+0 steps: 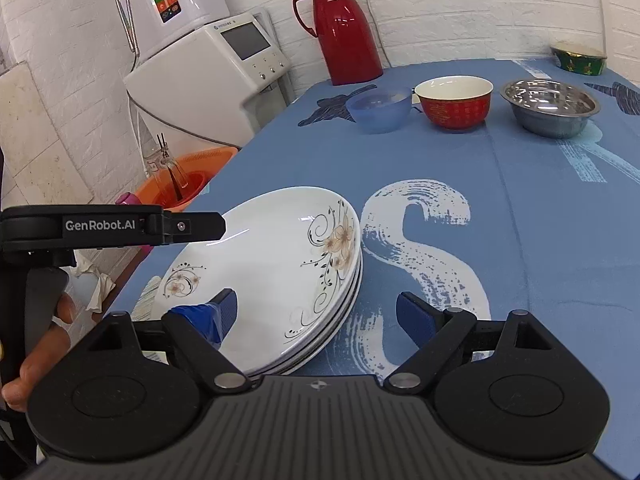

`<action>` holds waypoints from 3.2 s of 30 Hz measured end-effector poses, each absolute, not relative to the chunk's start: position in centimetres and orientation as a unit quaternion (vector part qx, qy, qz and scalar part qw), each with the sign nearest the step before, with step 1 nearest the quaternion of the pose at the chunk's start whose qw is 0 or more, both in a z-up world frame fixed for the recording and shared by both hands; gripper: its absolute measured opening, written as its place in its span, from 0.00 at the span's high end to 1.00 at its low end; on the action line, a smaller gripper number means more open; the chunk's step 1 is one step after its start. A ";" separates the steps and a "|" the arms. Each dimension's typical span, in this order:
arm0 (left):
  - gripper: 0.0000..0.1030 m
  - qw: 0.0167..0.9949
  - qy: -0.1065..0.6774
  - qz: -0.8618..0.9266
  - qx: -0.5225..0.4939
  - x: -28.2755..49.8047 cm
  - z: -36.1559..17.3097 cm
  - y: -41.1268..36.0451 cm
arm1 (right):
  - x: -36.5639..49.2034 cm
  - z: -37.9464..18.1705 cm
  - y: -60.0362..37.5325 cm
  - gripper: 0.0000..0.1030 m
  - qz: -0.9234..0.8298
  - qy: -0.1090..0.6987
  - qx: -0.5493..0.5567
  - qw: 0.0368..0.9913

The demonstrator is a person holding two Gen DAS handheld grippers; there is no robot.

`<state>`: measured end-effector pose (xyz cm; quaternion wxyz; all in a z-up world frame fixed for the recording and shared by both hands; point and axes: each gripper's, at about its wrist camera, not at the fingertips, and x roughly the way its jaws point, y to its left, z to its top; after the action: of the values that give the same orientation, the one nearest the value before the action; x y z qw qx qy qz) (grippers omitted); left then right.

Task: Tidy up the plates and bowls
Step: 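Lower the floral plate onto the plate stack with both tools and open, then move both tools toward the steel bowl, then grasp the steel bowl rim with right tool while left tool grips it too, then lift the steel bowl with both tools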

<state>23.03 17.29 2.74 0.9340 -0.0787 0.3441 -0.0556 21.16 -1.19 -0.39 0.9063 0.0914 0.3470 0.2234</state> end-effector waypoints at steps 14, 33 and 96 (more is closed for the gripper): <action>0.41 0.932 0.353 -0.069 -0.049 24.0 3.7 12.7 | 20.9 -1.3 -8.5 0.28 0.182 0.336 0.170 0.908; 0.29 0.885 0.438 -0.153 -0.047 32.6 2.0 -1.3 | 23.5 -3.2 -22.3 0.28 0.107 0.313 0.271 0.904; 0.94 0.881 0.436 -0.139 -0.124 30.8 1.1 -1.9 | 29.7 -0.9 -16.5 0.41 0.156 0.365 -0.005 0.918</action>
<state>30.77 -1.92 1.11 0.8806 -0.1243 0.4355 -0.1394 29.74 -16.46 -0.86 0.9177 -0.0050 0.3652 0.1561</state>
